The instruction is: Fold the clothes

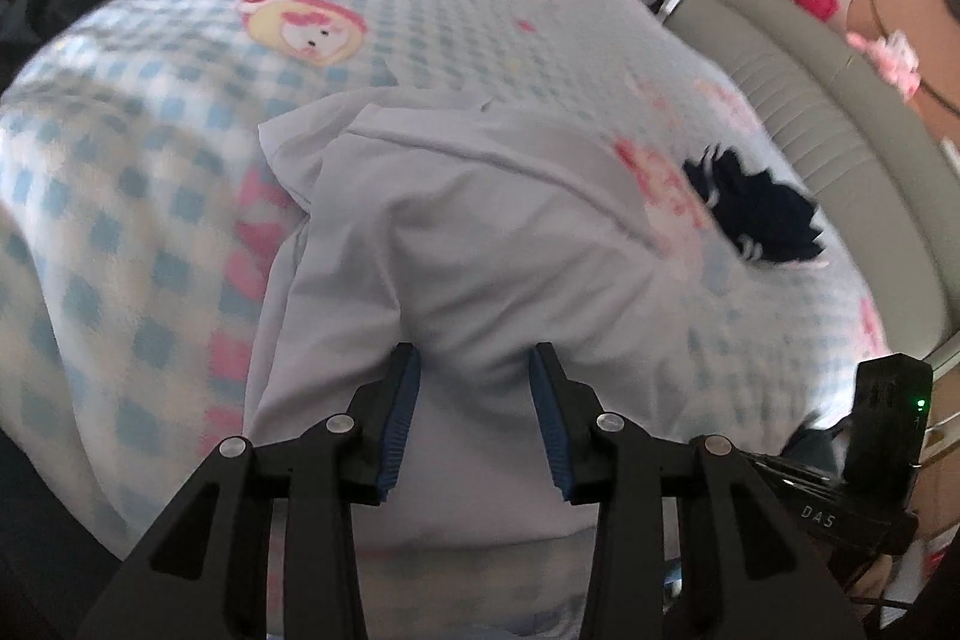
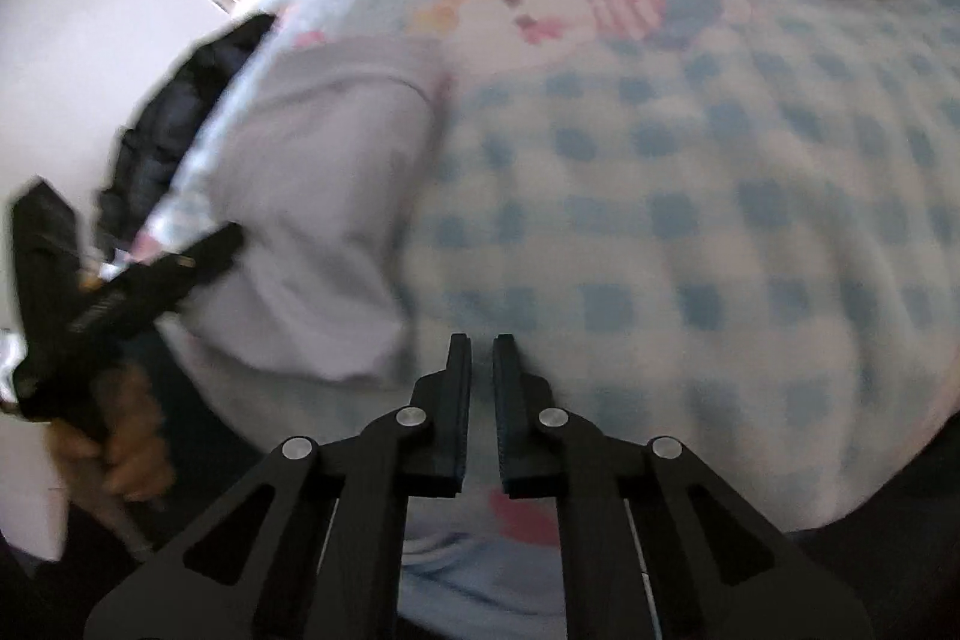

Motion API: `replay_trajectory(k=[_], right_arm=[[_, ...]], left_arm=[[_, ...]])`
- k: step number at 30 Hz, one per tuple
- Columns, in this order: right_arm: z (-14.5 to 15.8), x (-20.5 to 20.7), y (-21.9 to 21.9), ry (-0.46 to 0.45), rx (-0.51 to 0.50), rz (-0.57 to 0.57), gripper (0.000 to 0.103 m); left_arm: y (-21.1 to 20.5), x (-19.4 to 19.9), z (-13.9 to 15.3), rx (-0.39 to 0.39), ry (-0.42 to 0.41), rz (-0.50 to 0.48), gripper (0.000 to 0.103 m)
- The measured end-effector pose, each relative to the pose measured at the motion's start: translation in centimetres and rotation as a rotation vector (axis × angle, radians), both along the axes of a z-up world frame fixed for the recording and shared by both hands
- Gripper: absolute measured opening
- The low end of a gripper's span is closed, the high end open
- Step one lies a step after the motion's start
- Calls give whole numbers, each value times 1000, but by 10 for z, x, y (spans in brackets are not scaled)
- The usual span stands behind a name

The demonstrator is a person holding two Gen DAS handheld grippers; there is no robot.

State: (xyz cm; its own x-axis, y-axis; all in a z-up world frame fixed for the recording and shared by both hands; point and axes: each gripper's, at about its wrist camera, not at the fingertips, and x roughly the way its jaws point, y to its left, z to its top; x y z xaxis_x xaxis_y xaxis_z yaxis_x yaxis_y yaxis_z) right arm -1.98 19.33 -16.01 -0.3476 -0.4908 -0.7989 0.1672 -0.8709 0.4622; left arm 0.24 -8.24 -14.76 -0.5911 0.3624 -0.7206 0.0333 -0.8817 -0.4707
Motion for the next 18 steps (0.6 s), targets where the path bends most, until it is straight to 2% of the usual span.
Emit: replay_trajectory(k=[4,6,11,14,18], right_arm=[[14,-16,-14,23,-119,45,24],[11,-27,-23,11,-139,47,25],[-11,-43,-34,-39,-42,-15,24],[-15,-32,-24,-28,22,-35,22],[-3,-27,-7,-10,91,-91,14]], left_arm=[[-8,6,4,57,27,1,40],[-9,5,1,59,3,5,40],[-13,1,-10,31,-56,33,40],[-25,7,-8,2,-41,112,40],[-54,17,-5,48,-26,238,40]])
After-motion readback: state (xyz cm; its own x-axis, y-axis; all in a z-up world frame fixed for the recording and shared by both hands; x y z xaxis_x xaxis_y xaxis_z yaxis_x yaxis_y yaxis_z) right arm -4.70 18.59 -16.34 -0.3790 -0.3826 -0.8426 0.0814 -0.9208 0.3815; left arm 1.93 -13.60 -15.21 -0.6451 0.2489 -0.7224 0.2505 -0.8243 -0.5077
